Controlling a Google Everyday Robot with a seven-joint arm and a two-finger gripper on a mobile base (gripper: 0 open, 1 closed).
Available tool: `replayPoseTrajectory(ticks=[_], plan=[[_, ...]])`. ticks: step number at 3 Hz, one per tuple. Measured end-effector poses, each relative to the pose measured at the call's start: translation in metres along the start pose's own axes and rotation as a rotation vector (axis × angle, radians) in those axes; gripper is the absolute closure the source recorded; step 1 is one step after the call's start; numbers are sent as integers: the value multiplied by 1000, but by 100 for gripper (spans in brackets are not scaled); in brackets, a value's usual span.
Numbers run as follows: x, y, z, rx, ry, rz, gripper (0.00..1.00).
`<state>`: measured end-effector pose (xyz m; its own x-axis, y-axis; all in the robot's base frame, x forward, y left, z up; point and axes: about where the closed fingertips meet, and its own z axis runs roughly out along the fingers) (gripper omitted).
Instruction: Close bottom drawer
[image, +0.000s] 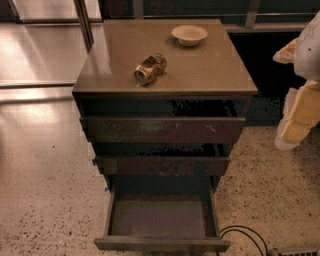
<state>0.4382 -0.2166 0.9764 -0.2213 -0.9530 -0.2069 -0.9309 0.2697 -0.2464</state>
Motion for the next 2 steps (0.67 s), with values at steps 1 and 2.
replayPoseTrajectory(ticks=[1,2], plan=[[0,0,0,0,0,0,0],[-5,14,16,-19,-28,20,0]])
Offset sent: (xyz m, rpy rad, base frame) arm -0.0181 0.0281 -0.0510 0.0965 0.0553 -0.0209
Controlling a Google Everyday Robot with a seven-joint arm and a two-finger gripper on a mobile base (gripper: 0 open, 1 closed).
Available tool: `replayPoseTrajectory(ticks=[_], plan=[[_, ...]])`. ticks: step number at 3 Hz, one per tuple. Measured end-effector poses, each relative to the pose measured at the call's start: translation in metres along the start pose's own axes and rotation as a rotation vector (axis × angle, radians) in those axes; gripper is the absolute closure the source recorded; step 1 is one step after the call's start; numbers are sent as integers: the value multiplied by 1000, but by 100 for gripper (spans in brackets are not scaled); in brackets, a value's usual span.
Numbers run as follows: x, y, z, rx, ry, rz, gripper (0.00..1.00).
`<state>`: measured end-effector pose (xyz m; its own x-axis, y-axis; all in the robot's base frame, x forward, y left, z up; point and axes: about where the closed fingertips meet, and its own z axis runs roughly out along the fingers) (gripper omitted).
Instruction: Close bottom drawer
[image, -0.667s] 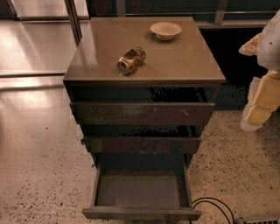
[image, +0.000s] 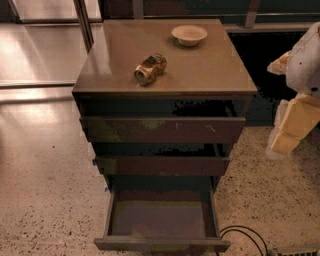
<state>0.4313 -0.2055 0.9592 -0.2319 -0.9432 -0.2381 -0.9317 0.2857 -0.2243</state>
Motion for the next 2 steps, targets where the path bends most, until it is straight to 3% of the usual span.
replayPoseTrajectory(ticks=[2], plan=[[-33,74,84,-99,-175,80,0]])
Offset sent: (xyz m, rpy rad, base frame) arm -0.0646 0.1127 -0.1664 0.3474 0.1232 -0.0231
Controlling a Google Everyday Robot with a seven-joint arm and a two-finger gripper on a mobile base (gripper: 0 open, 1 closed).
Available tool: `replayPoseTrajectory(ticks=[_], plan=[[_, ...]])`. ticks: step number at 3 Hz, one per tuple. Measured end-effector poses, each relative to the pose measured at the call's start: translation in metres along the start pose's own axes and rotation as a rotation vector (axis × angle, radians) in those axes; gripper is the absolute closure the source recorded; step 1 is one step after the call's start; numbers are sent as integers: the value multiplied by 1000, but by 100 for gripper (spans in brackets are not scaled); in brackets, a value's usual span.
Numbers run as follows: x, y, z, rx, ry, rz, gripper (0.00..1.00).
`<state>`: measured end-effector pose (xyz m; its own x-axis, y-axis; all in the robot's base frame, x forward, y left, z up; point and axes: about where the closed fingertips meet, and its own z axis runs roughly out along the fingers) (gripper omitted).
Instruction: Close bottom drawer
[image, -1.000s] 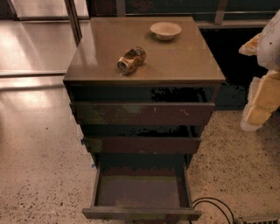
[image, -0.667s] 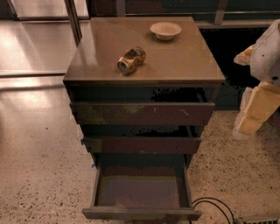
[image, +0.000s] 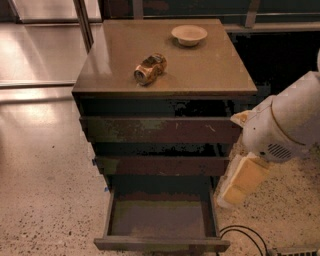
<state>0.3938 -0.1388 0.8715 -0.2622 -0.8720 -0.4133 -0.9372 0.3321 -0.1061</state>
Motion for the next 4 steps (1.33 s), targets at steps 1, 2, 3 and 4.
replayPoseTrajectory(ticks=[1,2,3,4], plan=[[-2,45,63,-86,-80,40,0],[-2,45,63,-86,-80,40,0],[-1,47,90,-69,-86,37,0],[-6,52,147,-53,-92,25,0]])
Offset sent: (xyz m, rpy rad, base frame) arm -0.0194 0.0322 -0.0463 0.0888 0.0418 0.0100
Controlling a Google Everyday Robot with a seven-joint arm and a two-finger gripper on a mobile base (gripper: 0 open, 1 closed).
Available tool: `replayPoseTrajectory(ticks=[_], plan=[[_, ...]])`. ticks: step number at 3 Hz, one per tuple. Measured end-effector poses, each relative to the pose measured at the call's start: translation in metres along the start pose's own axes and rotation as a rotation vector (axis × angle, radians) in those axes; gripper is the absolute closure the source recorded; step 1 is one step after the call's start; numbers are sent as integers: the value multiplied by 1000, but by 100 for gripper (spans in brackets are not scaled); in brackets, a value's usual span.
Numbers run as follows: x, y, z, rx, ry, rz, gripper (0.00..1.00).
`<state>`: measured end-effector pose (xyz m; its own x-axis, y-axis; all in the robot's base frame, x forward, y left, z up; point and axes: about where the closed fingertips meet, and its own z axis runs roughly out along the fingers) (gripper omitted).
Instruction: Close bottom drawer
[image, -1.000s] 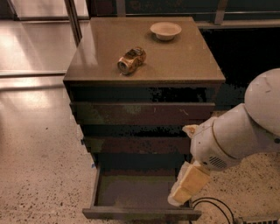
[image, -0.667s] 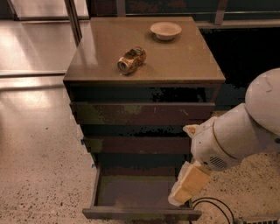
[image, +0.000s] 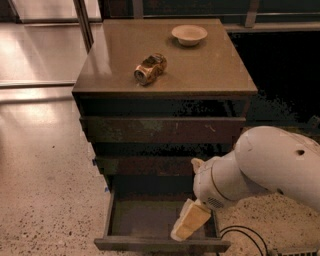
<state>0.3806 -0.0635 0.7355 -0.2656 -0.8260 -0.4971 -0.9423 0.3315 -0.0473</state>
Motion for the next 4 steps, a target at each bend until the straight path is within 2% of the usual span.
replayPoseTrajectory(ticks=[1,2,3,4], plan=[[-1,-5,52,31,-1,-3,0],[13,-7,97,41,9,29,0],[36,2,139,17,-15,97,0],[36,2,139,17,-15,97,0]])
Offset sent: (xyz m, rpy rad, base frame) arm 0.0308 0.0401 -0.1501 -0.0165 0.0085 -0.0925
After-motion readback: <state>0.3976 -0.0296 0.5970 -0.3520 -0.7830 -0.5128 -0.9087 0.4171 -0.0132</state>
